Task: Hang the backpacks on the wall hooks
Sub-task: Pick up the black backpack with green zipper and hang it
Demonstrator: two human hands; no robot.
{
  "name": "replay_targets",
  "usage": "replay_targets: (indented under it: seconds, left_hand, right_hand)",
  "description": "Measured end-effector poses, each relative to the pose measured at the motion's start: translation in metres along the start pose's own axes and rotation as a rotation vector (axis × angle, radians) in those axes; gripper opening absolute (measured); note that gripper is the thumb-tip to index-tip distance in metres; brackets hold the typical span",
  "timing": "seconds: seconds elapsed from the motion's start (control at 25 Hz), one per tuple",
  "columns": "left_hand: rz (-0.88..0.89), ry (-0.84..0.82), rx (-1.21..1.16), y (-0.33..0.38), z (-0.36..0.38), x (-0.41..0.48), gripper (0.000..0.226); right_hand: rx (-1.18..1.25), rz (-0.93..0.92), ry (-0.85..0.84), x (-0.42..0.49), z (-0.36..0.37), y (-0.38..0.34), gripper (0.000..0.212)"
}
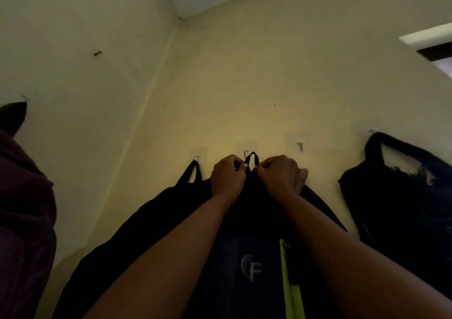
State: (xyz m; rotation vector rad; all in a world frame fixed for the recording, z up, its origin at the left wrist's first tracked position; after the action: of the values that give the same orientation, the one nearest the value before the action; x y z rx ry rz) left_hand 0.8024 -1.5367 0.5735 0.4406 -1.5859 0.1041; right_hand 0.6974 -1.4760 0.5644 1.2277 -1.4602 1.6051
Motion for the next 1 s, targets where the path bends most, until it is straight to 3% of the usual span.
replay_targets:
  seconds: [0.24,0.4,0.56,0.84,1.0]
  left_hand:
    - [-0.032,0.042,-0.07,-0.015,0.003,0.032,0.021]
    - [-0.214,-0.121,-0.085,-0.019,0.001,0.053,0.022]
    - [-0.38,-0.235,-0.083,-0.019,-0.006,0.054,0.042]
    - [-0.402,-0.246,-0.069,-0.018,-0.008,0.03,0.041]
    - [-0.324,-0.159,-0.106,0.0,-0.02,0.007,0.027]
  right_hand:
    - [-0.06,-0.064,0.026,0.032,0.012,-0.015,0.023]
    - [-0.049,0.005,-0.012,0.041,0.013,-0.019,0.032]
    - [-0.051,0.054,-0.042,0.034,0.014,-0.021,0.036]
    - [-0.098,0.078,-0.156,0.012,0.013,-0.014,0.033]
    - [0.051,0.034,-0.264,-0.003,-0.006,-0.008,0.028]
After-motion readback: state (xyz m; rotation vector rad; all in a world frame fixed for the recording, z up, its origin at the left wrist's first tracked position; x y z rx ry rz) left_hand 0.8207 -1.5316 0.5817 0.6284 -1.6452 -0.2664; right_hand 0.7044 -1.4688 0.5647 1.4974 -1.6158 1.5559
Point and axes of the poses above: each hand's wrist, its own x-axis towards the middle knuckle, its own z-axis out of the palm, y = z × x, the point moved 4 cm from there along x, towards the middle knuckle, and after that the axes turned 9 degrees about -y, right-handed, at the moved point
